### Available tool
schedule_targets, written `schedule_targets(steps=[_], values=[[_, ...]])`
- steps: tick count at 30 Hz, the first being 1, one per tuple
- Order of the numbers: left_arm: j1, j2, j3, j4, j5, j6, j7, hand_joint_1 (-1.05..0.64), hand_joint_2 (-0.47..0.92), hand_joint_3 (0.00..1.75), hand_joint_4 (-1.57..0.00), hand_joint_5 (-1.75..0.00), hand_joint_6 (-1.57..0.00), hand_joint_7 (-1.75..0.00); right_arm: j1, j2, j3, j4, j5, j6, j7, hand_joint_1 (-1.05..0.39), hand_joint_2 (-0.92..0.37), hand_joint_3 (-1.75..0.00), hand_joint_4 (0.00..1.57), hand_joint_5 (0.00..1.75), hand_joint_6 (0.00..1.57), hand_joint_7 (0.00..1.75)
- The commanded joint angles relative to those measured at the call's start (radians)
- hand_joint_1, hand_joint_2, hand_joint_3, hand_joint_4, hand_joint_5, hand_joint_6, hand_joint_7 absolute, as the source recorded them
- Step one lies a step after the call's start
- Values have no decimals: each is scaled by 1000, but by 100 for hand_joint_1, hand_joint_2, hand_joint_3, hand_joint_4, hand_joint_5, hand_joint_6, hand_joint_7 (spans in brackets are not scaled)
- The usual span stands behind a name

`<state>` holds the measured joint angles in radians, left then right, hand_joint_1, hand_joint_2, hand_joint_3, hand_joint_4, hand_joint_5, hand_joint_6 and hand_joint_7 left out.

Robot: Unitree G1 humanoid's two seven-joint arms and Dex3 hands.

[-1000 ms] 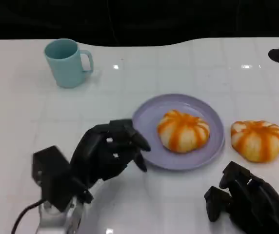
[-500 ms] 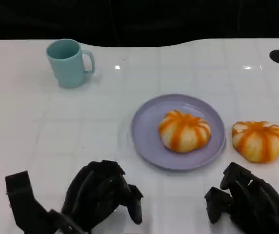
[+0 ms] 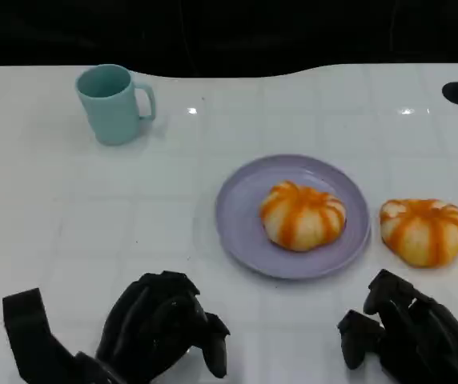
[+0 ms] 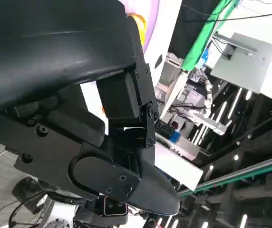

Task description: Grasp the bread from the table and place it into the plate.

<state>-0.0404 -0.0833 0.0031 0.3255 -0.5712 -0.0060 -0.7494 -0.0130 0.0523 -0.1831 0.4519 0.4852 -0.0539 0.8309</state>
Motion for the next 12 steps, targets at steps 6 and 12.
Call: schedule_targets(steps=[6, 12], values=[[-25, 1, 30, 43, 21, -27, -41, -105, 81, 0, -157, -82, -157, -48, -20, -15, -6, 39, 3, -33, 15, -55, -92, -23, 76, 169, 65, 146], [-35, -2, 47, 61, 10, -4, -60, -105, 79, 0, -157, -78, -157, -41, -22, -17, -8, 40, 8, -19, 11, -55, -92, -22, 77, 168, 67, 143]])
